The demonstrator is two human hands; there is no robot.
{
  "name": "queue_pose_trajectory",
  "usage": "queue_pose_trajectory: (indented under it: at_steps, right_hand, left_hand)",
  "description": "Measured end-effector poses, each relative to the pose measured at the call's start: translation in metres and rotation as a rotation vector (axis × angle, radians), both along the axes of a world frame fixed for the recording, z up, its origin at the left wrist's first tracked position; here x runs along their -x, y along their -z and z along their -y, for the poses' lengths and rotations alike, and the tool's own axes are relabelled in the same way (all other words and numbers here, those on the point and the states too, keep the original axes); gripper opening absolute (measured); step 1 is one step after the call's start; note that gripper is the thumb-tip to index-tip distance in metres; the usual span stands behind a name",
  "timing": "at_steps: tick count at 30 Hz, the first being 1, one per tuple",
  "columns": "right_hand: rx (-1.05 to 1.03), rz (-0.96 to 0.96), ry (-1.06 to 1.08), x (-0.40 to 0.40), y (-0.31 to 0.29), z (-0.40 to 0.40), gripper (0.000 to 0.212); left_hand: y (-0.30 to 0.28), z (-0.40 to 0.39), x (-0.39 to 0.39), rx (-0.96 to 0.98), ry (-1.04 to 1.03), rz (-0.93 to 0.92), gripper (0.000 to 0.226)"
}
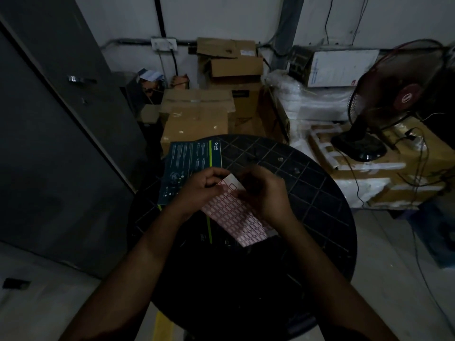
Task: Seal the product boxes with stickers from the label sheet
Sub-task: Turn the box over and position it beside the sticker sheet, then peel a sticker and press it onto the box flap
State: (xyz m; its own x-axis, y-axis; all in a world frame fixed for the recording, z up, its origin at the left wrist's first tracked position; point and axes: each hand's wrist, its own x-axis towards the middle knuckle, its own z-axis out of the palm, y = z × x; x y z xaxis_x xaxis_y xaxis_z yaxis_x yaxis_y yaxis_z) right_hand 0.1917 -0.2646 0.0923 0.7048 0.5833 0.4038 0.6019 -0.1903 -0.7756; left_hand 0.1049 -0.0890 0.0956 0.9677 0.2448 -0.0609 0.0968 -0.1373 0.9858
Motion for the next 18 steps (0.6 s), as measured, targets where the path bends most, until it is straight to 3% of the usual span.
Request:
queue_pose_trajectory:
  at_steps: [6,10,18]
  right_hand:
    - [0.048,0.141,-0.003,0.003,0.009,-0.004,0.030]
    - [0.086,0.124,0.015,0.001,0.013,-0.005,0.020]
    - [0.021,0.092,0.028,0.005,0.009,-0.004,0.022]
  left_hand:
    - [0.003,-0.002,0.003,0.003,-0.016,-0.003,0.035]
    - [0.004,-0.001,0.005,-0.027,-0.009,-0.003,0.036]
    - [0.003,0.002,0.004,-0.040,-0.052,-0.029,0.033]
